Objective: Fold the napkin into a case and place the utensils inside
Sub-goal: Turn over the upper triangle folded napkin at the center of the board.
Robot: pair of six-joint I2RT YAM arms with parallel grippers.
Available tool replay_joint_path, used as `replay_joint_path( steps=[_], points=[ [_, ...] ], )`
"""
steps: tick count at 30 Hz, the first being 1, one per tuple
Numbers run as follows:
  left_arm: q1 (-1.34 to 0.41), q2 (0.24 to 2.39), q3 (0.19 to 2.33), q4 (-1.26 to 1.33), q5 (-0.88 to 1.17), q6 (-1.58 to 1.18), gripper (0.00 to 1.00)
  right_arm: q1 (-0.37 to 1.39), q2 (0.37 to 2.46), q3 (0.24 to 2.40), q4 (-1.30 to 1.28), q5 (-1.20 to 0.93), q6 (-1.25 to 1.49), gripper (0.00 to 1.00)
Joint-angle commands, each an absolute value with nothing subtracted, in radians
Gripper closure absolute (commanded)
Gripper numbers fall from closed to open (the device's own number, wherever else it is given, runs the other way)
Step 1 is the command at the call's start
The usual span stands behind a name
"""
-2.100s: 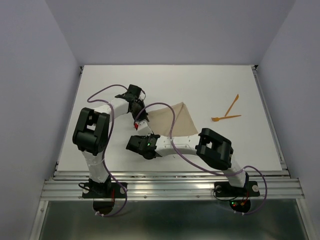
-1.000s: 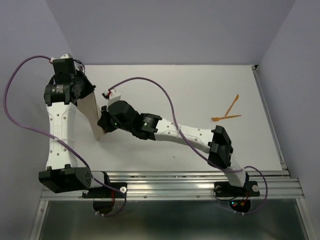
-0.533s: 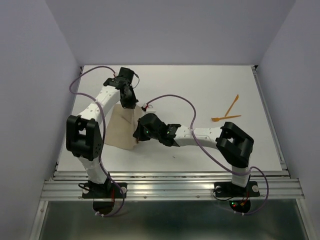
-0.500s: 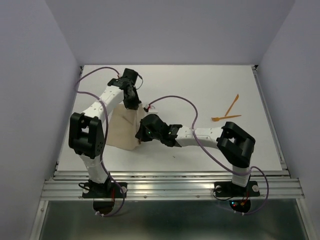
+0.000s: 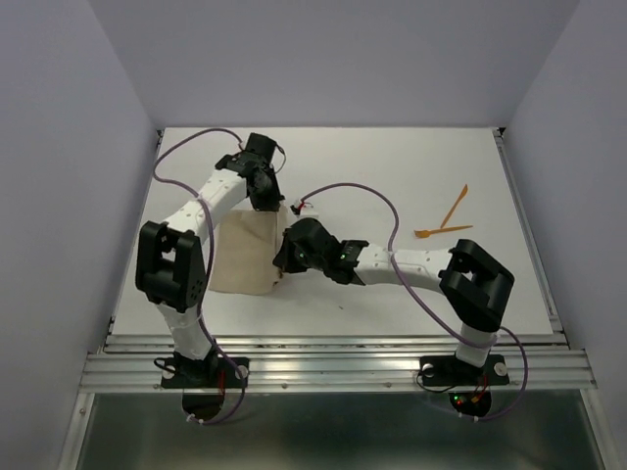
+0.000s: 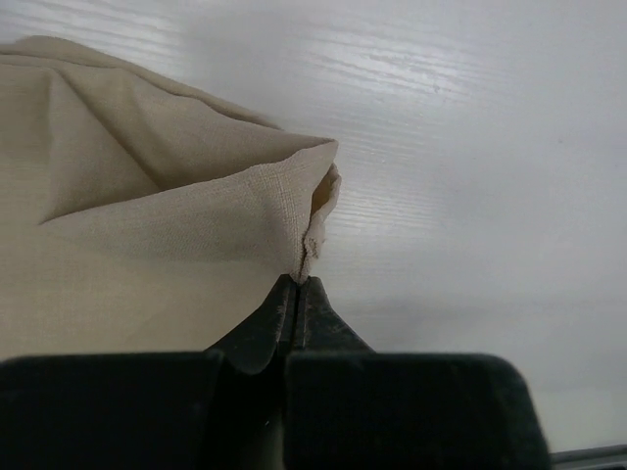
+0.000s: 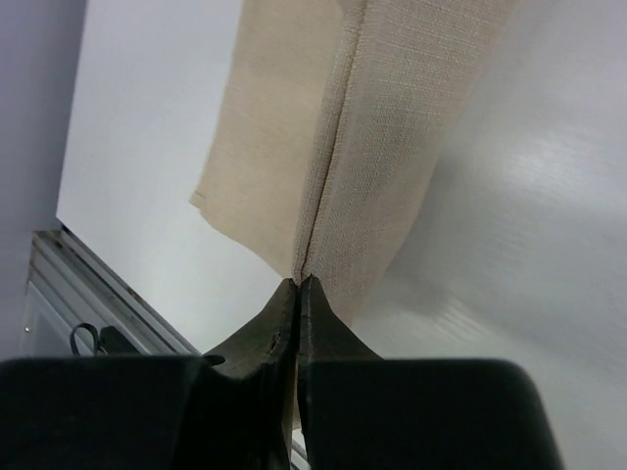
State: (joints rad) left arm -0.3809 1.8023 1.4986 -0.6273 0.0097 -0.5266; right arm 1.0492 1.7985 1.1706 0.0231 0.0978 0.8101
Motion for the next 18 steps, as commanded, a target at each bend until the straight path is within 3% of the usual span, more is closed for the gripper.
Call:
replay_joint_path(
  steps=[1,11,18],
  points=[
    [-0.215,1.589,1.552,-0.445,-0.054,-0.457,1.0,1.153,1.865,1.357,-0.103,-0.08,0.749,0.99],
    [0.182,1.384,1.709,-0.629,-0.12,-0.348,1.0,1.244,2.2,1.981,-0.259,-0.242,0.669,0.99],
    [0.239,1.33,1.808,-0.67,-0.229,-0.318,1.0,1.253,2.227,2.066,-0.265,-0.327,0.652,0.99]
  ],
)
